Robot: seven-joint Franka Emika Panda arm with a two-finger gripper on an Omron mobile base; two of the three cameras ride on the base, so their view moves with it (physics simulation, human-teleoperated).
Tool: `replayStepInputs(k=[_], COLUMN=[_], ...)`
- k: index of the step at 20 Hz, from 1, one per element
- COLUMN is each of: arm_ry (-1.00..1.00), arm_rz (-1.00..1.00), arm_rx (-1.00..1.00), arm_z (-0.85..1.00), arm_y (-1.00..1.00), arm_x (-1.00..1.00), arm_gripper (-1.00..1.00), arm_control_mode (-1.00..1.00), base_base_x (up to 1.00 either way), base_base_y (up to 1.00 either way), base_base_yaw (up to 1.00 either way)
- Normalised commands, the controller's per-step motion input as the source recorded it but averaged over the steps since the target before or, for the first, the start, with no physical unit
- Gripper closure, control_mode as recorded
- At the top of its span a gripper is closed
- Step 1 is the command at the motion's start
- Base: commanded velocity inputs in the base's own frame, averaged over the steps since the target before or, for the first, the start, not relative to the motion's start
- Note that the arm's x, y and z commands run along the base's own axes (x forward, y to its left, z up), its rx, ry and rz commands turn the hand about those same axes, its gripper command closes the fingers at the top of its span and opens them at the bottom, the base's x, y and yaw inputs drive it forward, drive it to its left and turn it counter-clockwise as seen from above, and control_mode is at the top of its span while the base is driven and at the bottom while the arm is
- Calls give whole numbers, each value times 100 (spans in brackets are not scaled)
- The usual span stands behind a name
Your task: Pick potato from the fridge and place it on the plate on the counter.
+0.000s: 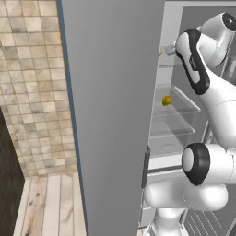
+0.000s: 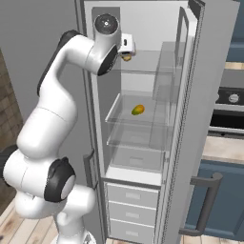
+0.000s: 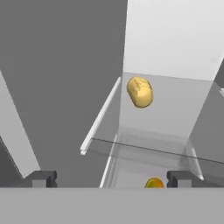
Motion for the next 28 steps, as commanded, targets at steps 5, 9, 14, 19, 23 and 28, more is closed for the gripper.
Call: replayStepInputs(k=[5,9,14,19,23,28], arm_ry=[0,0,0,0,0,0], arm_rz=[7,7,4,1,1,2], arm_rx=[4,1,0,0,1,0], arm_z=[-15,-14,-1,0,0,-1], arm_y=[-21,-10,-2,0,0,0], arm_x=[34,46,55,56,54,48], arm_gripper=[-100,-100,-100,-100,-100,-100], arm_control_mode=[-100,-100,-100,-100,-100,-100], base_base_x=[0,0,0,0,0,0], base_base_y=[0,0,0,0,0,0], base_base_yaw=[0,0,0,0,0,0])
